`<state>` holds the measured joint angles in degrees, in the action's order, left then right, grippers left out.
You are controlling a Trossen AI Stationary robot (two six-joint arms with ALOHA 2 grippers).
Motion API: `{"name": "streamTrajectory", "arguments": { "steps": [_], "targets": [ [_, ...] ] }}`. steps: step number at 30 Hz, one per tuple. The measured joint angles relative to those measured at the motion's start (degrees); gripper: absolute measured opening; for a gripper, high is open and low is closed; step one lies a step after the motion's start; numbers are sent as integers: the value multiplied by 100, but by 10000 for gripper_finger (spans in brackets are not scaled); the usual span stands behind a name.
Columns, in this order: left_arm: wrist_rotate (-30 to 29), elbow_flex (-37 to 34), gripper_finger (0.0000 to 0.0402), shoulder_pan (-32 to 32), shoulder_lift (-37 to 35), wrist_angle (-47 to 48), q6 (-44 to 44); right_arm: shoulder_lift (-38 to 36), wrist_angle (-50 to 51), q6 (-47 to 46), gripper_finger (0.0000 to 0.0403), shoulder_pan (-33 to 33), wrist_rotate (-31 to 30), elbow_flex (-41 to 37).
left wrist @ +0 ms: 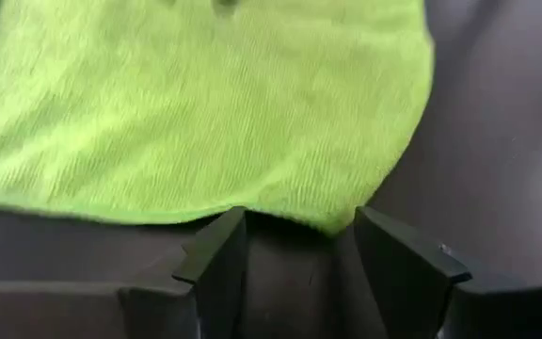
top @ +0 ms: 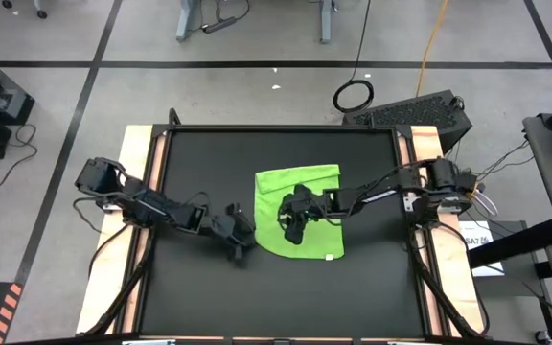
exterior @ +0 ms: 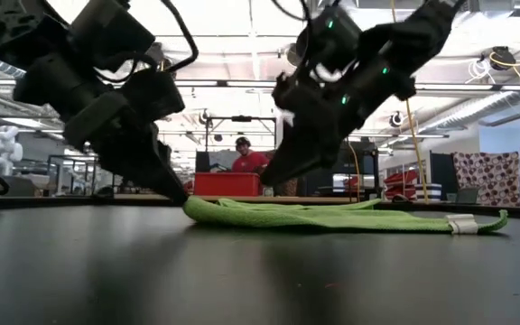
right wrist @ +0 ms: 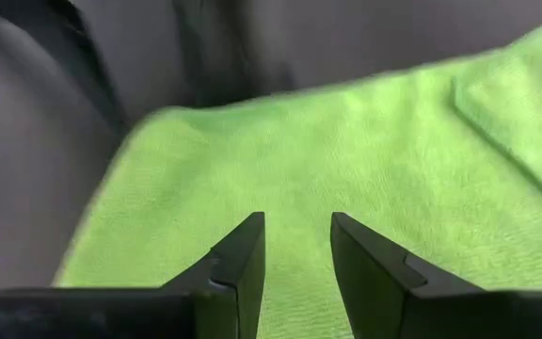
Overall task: Roll towel into tight, uniform cylinder
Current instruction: Fold the green towel
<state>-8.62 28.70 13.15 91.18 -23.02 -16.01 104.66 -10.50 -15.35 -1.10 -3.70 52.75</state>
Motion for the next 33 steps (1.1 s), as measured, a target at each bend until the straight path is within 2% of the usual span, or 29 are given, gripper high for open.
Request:
{"name": "streamTrajectory", "arguments": {
  "steps": [7,16,29,33],
  "targets": [
    [219,7,205,-127,257,-129,-312,403,-763,150,114,186,104,2],
    [164,7,205,-103,332,-64,-768,871,-949,166,114,394,177,19],
    [371,5,205,-2,334,-341,-884,888,-999,103,114,557,223,20],
    [367,11,199,11,418,-698,-747,890,-1005,-35,103,636,221,20]
  ]
}}
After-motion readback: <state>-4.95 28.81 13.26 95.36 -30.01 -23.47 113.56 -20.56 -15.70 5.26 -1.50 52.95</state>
